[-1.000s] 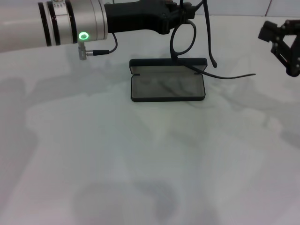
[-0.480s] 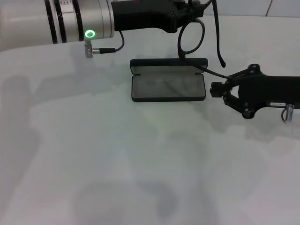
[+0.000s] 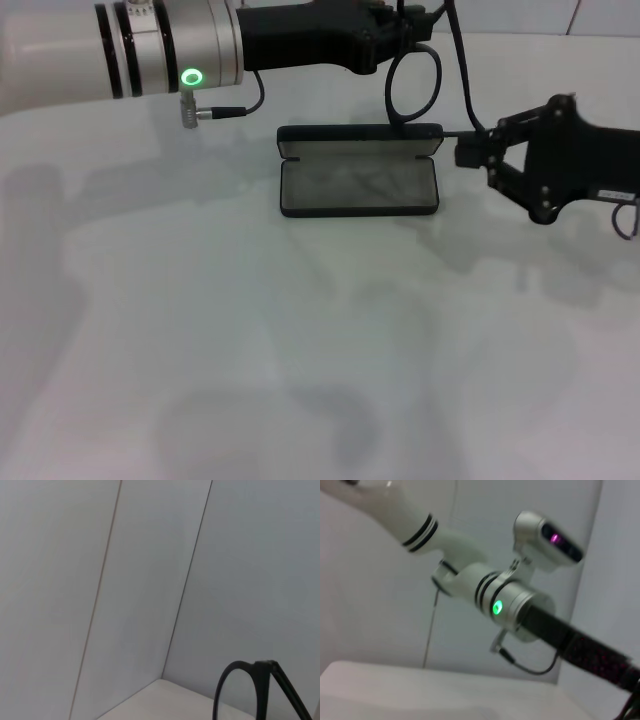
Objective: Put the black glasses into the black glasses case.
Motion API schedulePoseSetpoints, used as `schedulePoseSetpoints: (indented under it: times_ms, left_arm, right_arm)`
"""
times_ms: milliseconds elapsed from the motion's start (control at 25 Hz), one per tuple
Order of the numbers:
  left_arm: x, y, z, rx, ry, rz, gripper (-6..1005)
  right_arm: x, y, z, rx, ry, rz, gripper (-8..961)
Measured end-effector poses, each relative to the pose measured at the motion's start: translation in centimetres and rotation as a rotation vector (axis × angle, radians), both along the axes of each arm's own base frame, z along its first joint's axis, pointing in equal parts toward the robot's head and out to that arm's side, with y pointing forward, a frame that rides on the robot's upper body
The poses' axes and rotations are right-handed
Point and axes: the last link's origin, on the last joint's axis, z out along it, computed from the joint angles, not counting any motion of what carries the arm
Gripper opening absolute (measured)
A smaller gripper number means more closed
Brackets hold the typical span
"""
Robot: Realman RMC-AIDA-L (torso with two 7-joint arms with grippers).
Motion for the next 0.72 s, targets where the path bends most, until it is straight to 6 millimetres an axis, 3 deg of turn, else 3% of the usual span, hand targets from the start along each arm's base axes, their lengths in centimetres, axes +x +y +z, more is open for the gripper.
schedulePoseSetpoints:
  times_ms: [480,720]
  left_arm:
    - [0.3,-0.1,-0.4,-0.001,0.005,-0.012,113]
    - [0.5,-0.1,-0.6,0.001,0.008,-0.022,113]
  right_arm:
    - [-0.1,-0.4,0.6,0.021,0.06,0.014,55]
    - [-0.3,0.7,0.4,0.066,0.085,-0.025,54]
